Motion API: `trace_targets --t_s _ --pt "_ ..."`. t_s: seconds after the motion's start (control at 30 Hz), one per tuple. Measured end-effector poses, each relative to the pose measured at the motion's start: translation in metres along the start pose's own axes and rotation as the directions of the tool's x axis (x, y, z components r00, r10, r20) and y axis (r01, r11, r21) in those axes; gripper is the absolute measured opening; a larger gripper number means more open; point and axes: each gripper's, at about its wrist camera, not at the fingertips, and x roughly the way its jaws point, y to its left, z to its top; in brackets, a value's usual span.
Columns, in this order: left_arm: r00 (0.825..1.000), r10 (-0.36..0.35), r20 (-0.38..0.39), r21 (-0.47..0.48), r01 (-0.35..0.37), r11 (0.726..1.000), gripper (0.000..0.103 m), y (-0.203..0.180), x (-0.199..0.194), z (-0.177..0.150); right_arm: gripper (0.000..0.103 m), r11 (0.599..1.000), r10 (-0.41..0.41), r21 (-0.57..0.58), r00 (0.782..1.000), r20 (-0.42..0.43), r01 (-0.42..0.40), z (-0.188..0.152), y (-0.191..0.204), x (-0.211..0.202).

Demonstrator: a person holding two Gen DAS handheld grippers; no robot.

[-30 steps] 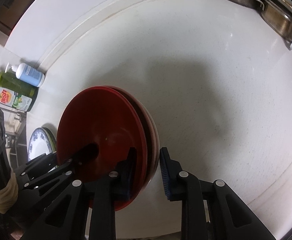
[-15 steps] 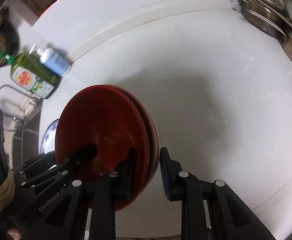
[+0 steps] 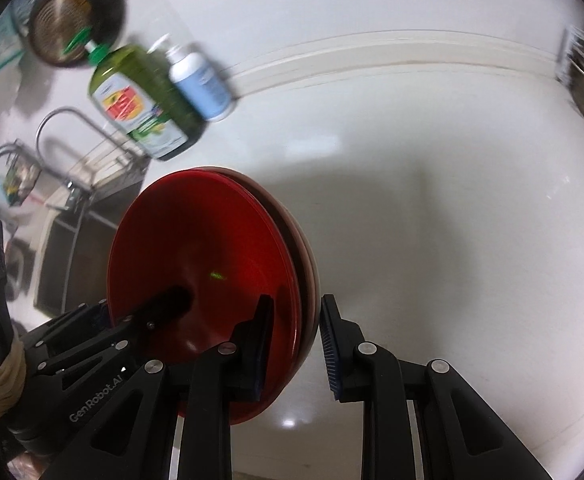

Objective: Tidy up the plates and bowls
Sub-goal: 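Lift the nested bowls and carry them over the blue-and-white plates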

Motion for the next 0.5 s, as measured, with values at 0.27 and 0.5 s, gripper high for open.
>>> trace_targets --t_s 0.27,0.5 --pt "0.999 0.04 -0.006 -0.08 -0.04 0.996 0.03 0.041 -0.002 -0.006 0.025 0.995 0.045 -0.082 0.997 -0.057 -0.05 0.001 0.044 0.024" --pt "0.997 0.057 -0.044 -0.129 -0.062 0.99 0.03 0.068 0.008 -0.011 0.025 0.99 0.051 -0.122 0.993 -0.11 -0.065 -0.002 0.069 0.045"
